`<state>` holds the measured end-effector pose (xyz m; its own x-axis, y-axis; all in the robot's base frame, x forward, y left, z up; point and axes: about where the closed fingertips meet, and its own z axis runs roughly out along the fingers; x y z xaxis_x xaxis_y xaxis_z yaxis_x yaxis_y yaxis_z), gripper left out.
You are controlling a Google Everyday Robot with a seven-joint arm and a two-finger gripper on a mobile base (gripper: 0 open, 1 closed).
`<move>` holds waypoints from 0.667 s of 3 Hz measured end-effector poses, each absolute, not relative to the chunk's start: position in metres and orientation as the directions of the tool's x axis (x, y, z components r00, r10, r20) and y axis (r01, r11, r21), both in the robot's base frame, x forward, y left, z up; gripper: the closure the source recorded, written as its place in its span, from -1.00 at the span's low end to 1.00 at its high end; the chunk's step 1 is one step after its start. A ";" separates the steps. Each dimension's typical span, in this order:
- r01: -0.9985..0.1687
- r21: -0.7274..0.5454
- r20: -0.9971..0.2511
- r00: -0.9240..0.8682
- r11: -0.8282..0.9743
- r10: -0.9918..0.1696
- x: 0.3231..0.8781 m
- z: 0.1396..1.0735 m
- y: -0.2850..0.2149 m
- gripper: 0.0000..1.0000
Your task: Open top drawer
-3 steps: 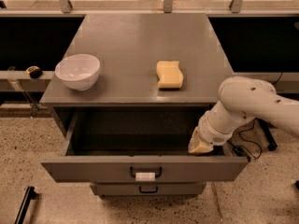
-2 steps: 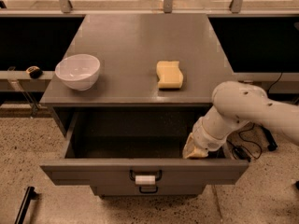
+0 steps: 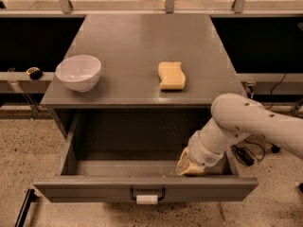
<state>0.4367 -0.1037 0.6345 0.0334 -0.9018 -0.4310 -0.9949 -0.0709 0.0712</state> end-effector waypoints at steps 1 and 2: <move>-0.993 0.085 -0.466 0.030 -0.079 -0.884 0.414 0.639 -0.094 1.00; -0.993 0.086 -0.499 0.023 -0.076 -0.866 0.390 0.651 -0.089 1.00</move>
Offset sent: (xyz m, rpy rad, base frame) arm -0.0645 0.0184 0.0207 0.1014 0.0312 -0.0088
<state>0.3898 -0.0893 0.6505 0.0228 -0.8663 -0.4990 -0.9934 -0.0757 0.0862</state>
